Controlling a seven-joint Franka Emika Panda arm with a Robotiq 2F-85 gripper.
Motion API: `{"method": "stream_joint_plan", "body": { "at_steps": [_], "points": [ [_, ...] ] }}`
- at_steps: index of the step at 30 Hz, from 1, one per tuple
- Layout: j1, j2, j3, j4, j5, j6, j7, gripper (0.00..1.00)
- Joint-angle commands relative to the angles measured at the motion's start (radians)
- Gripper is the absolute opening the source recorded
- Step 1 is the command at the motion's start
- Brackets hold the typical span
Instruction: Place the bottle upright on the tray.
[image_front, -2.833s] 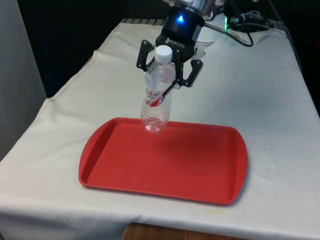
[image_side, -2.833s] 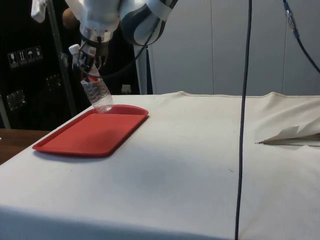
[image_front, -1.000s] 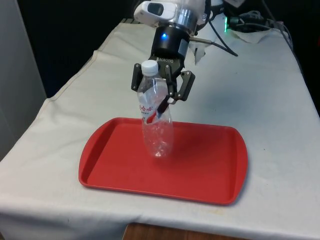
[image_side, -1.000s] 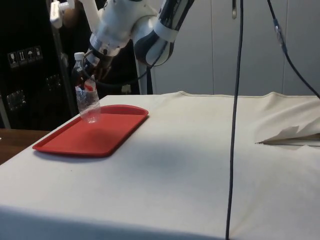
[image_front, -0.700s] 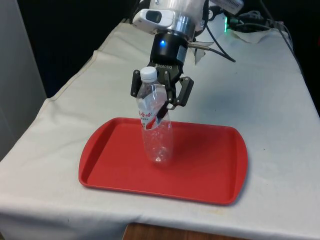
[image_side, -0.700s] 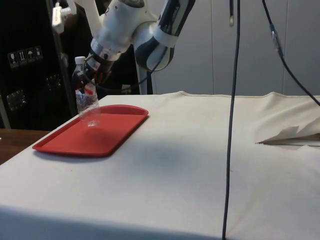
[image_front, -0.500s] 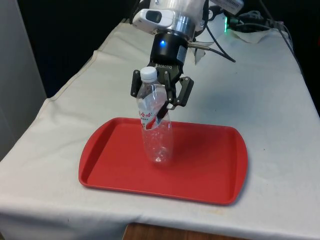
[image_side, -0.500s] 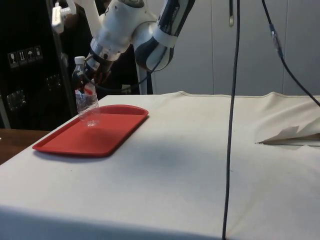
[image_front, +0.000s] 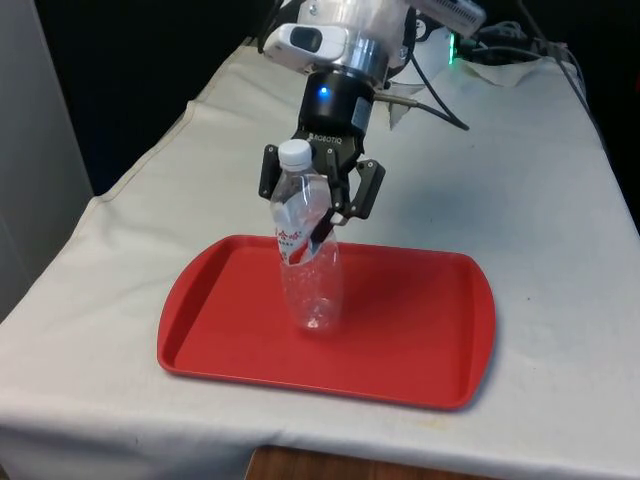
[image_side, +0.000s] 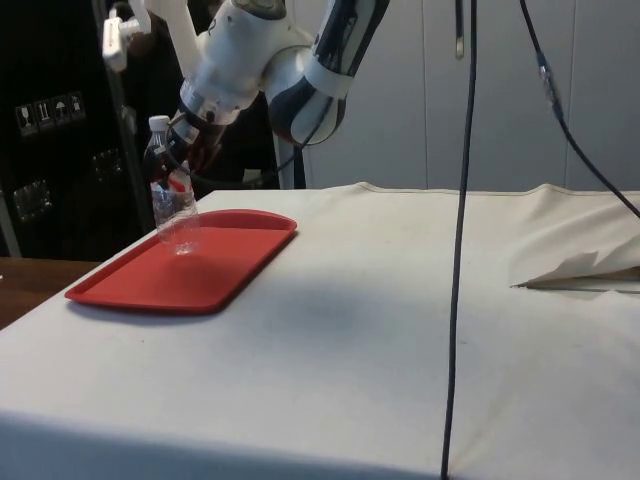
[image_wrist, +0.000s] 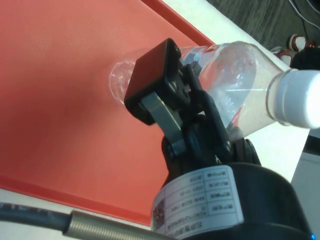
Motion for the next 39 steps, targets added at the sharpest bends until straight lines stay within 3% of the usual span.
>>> {"method": "stream_joint_plan", "body": {
  "at_steps": [1,9,10,11,17,18,19,21,26,27,28,35,36,37,39],
  "points": [
    [0.006,0.009,-0.013,0.014,0.002,0.008,0.006,0.14],
    [0.014,0.023,-0.033,0.027,0.003,0.013,0.012,0.14],
    [0.000,0.011,-0.008,0.008,0.000,0.000,0.000,0.14],
    [0.015,0.024,-0.035,0.028,0.003,0.013,0.012,0.14],
    [0.017,0.034,-0.041,0.035,0.004,0.016,0.015,0.14],
    [0.000,0.021,-0.011,0.012,0.000,0.002,0.001,0.14],
    [0.018,0.036,-0.042,0.037,0.005,0.016,0.015,0.14],
    [0.018,0.041,-0.043,0.041,0.005,0.017,0.016,0.14],
    [0.016,0.055,-0.044,0.052,0.010,0.022,0.016,0.14],
    [0.001,0.043,-0.016,0.032,0.005,0.007,0.002,0.14],
    [0.016,0.055,-0.043,0.052,0.011,0.022,0.015,0.14],
    [0.007,0.051,-0.028,0.043,0.009,0.016,0.007,0.14],
    [0.001,0.048,-0.017,0.037,0.008,0.009,0.002,0.14],
    [0.007,0.050,-0.026,0.042,0.009,0.015,0.006,0.14],
    [0.005,0.049,-0.024,0.041,0.009,0.013,0.005,0.14]
  ]
}}
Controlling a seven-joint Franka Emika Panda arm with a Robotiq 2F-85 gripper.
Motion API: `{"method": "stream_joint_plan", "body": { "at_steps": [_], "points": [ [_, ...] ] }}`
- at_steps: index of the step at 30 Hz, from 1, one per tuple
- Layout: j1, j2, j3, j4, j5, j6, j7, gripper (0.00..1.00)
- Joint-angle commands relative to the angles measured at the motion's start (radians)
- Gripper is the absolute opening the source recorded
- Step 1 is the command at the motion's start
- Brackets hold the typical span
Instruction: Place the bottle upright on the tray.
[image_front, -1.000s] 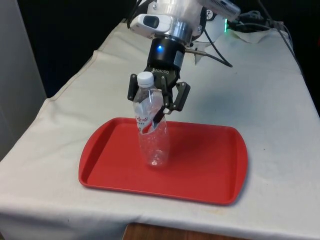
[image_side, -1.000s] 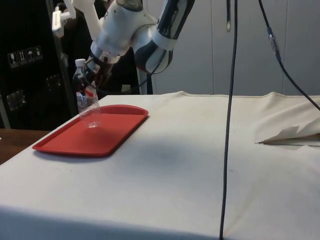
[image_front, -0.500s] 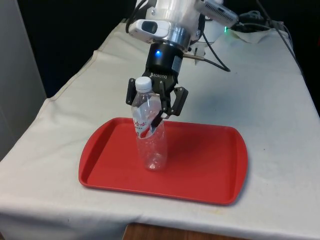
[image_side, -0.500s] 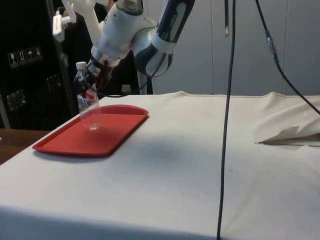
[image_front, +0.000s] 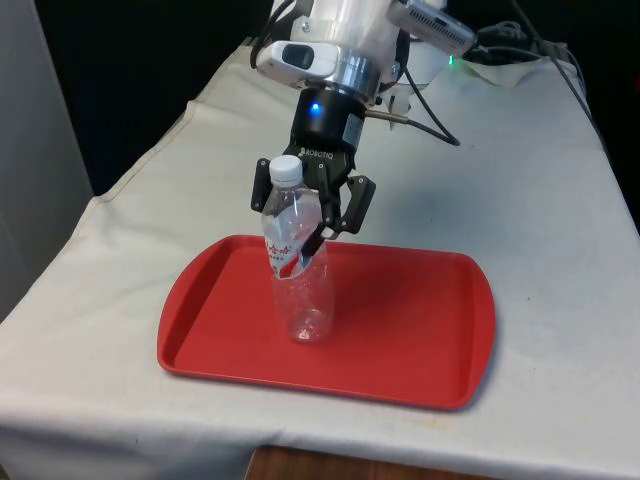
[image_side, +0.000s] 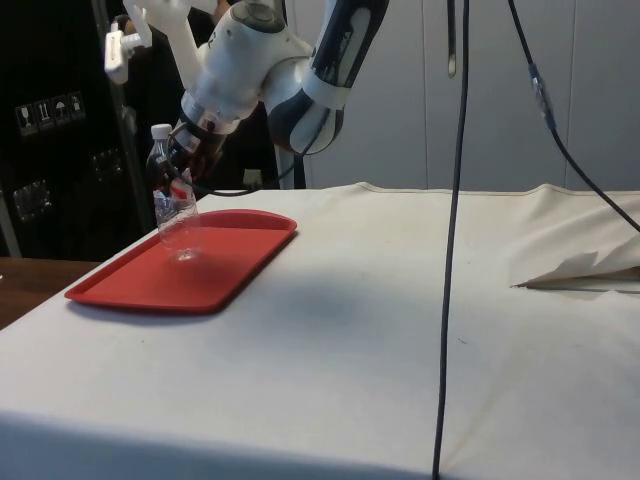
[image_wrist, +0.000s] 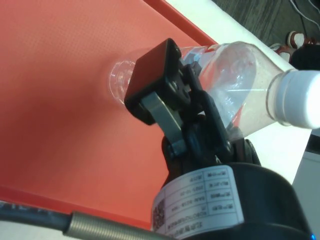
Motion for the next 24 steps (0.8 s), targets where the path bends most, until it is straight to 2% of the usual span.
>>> {"method": "stream_joint_plan", "body": {
  "at_steps": [1,6,7,8,11,13,15,16,17,18,20,23,24],
  "points": [
    [0.004,0.001,-0.006,0.003,0.001,0.003,0.003,0.14],
    [0.005,0.002,-0.006,0.004,0.002,0.003,0.004,0.14],
    [0.001,0.000,0.000,0.000,0.000,-0.001,0.000,0.14],
    [0.006,0.003,-0.006,0.005,0.002,0.003,0.004,0.14],
    [0.008,0.004,-0.008,0.006,0.003,0.004,0.005,0.14],
    [0.009,0.005,-0.008,0.006,0.003,0.004,0.005,0.17],
    [0.010,0.005,-0.008,0.006,0.003,0.004,0.006,0.25],
    [0.010,0.005,-0.009,0.007,0.003,0.004,0.006,0.37],
    [0.005,0.000,0.000,0.000,0.000,-0.001,0.000,0.43],
    [0.010,0.005,-0.009,0.007,0.003,0.004,0.006,0.43],
    [0.010,0.006,-0.009,0.007,0.003,0.004,0.006,0.56],
    [0.011,0.006,-0.009,0.007,0.003,0.004,0.006,0.77],
    [0.011,0.006,-0.009,0.007,0.004,0.004,0.006,0.90]
  ]
}}
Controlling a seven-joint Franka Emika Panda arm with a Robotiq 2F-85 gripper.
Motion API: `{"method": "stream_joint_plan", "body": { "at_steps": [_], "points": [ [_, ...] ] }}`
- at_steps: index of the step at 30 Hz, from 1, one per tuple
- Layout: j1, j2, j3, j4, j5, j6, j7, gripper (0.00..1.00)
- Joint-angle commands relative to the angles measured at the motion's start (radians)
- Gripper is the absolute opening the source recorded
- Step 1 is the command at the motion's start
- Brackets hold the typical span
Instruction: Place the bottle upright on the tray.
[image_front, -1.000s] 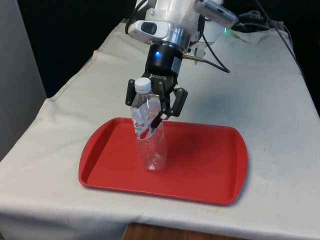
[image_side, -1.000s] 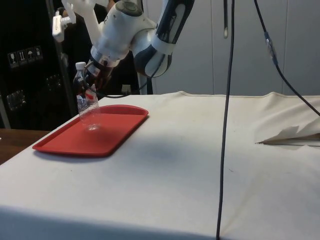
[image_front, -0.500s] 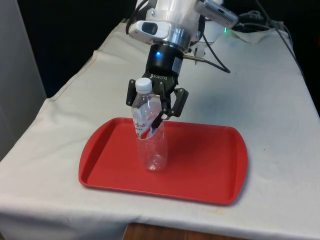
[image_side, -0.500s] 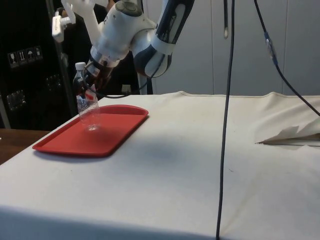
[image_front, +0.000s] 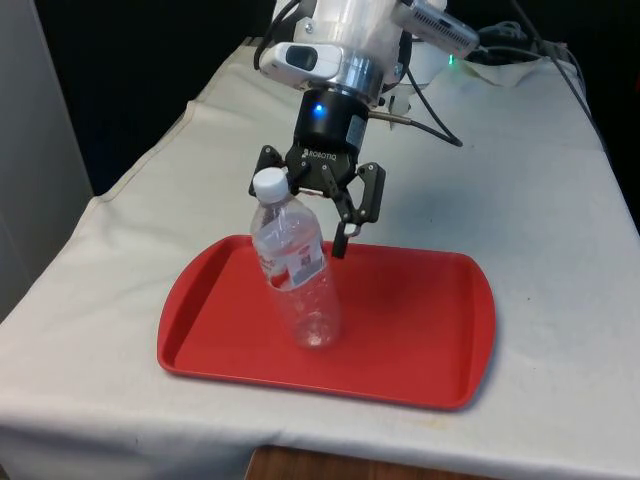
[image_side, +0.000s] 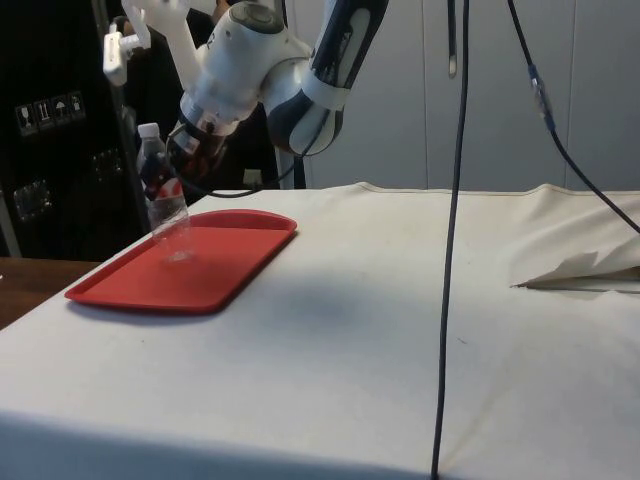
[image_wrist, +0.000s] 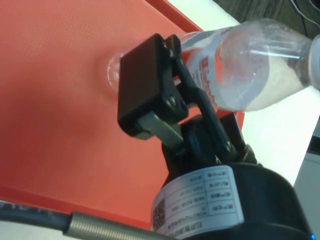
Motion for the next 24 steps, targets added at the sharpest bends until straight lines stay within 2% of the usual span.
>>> {"method": "stream_joint_plan", "body": {
  "at_steps": [1,2,3,4,9,11,12,13,18,20,21,22,24],
  "points": [
    [0.006,0.005,-0.009,0.007,0.003,0.005,0.006,0.96],
    [0.006,0.005,-0.009,0.007,0.003,0.005,0.006,1.00],
    [0.000,0.000,0.000,0.000,0.000,0.000,0.000,1.00],
    [0.006,0.005,-0.009,0.007,0.003,0.005,0.006,1.00],
    [0.015,0.003,-0.015,0.003,0.003,0.005,0.010,1.00],
    [0.023,0.002,-0.020,0.000,0.003,0.005,0.012,1.00],
    [0.009,0.000,0.001,-0.006,0.000,0.000,0.000,1.00],
    [0.025,0.001,-0.021,-0.001,0.003,0.005,0.012,1.00],
    [0.036,0.001,-0.025,-0.008,0.003,0.008,0.014,1.00],
    [0.036,0.001,-0.024,-0.011,0.002,0.009,0.013,1.00],
    [0.021,0.000,0.001,-0.016,0.000,0.000,0.000,1.00],
    [0.034,0.000,-0.020,-0.012,0.002,0.008,0.011,1.00],
    [0.030,0.000,-0.016,-0.014,0.001,0.007,0.008,1.00]
  ]
}}
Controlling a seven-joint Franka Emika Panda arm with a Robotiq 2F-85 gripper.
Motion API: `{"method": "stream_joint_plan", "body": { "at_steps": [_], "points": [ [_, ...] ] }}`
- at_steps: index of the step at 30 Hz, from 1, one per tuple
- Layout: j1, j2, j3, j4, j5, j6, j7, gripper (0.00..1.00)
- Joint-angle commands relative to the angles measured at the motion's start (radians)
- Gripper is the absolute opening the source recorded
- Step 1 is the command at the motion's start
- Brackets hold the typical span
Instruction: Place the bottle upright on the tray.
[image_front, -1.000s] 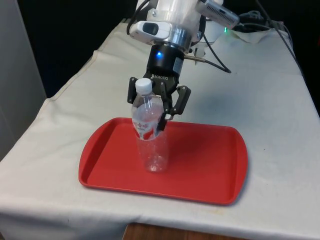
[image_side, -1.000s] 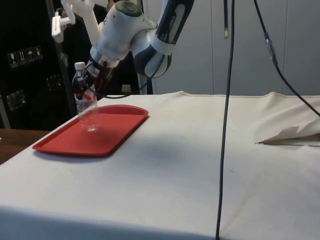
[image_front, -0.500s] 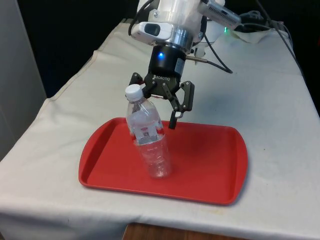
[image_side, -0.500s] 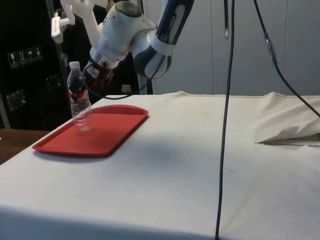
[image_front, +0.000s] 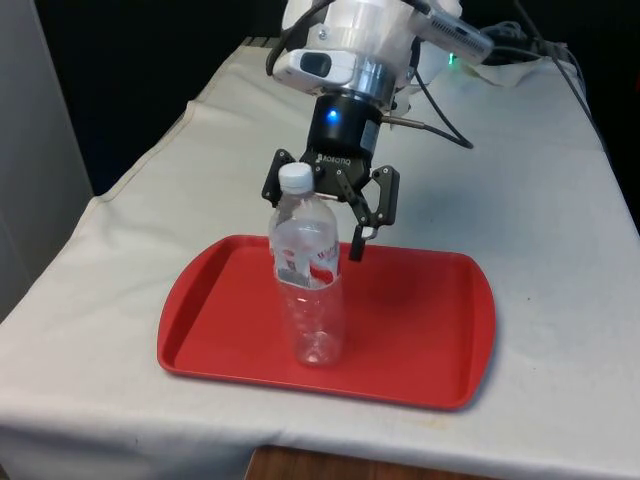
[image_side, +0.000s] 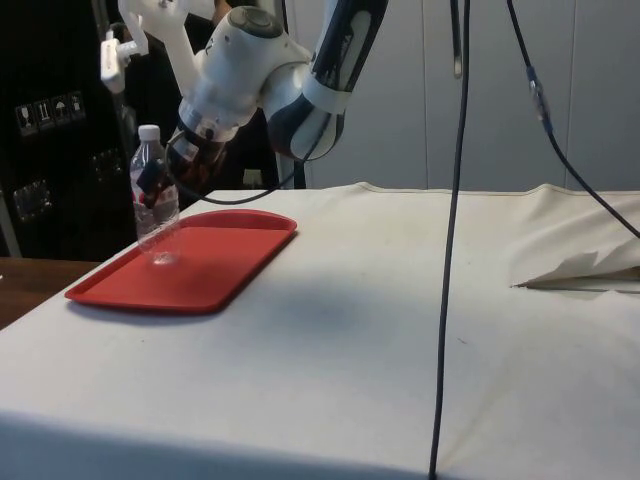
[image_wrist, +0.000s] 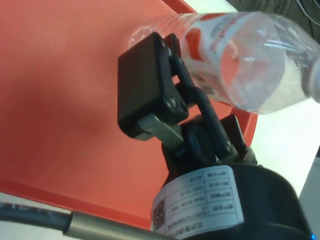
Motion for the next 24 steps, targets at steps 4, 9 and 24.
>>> {"method": "stream_joint_plan", "body": {
  "at_steps": [4,9,24],
  "points": [
    [0.004,0.000,-0.007,0.001,0.000,0.003,0.004,1.00],
    [0.002,0.000,-0.003,0.001,0.000,0.001,0.002,1.00],
    [0.011,-0.011,-0.007,-0.005,0.001,-0.004,0.005,1.00]
  ]
}}
